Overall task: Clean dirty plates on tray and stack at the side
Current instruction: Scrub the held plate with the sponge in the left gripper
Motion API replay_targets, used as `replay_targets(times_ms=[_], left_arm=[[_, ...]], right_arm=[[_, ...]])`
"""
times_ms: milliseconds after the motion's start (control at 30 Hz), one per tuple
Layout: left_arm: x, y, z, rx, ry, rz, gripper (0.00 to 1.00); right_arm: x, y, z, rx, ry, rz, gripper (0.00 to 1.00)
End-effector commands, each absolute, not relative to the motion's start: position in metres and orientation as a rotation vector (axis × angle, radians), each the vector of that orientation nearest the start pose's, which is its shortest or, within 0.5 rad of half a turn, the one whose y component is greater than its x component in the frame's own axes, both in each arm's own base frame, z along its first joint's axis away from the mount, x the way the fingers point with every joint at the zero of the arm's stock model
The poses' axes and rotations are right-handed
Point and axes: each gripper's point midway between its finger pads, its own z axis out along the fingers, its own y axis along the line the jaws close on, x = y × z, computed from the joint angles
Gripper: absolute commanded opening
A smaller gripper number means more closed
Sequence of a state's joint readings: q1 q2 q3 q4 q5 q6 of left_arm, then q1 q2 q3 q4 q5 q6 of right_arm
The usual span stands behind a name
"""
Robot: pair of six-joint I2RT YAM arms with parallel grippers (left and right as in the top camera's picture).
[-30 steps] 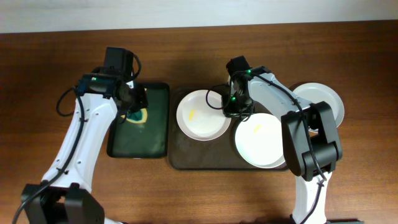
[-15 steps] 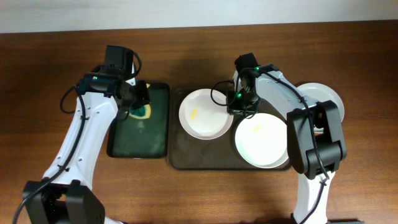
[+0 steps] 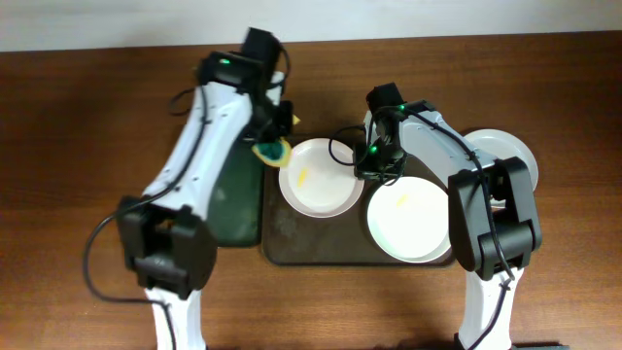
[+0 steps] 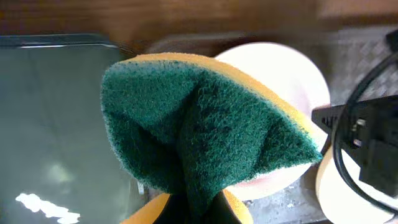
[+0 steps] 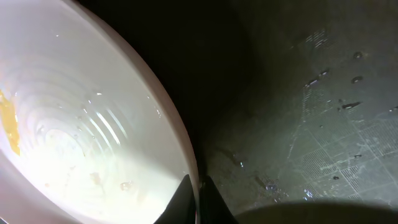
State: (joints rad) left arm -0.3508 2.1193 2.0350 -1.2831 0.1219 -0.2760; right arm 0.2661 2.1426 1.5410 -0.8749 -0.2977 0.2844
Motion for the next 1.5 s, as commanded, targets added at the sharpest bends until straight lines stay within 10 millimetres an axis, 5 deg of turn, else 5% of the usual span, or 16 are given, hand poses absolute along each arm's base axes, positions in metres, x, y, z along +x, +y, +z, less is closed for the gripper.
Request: replay_targets(times_ms=[0, 500, 1133, 1467], left_arm=[[0.418, -0.203, 0.104, 0.237, 3.025, -0.260, 0.00], [0.415, -0.221, 0.038, 0.235, 3.125, -0.181, 0.00], [0.416, -0.218, 0.033, 0.193, 3.130, -0.155, 0.00], [0.410, -0.215, 0.006, 0.156, 3.142, -0.143, 0.00]], right_arm=[[0.392, 0.157, 0.005, 0.016, 3.105, 0.481, 0.04], [0.391, 0.157, 0.005, 0.016, 3.109, 0.480, 0.04], [0.390, 0.157, 0.005, 0.017, 3.115, 0.478, 0.04], [0.390, 0.157, 0.005, -0.018, 3.110, 0.479, 0.04]])
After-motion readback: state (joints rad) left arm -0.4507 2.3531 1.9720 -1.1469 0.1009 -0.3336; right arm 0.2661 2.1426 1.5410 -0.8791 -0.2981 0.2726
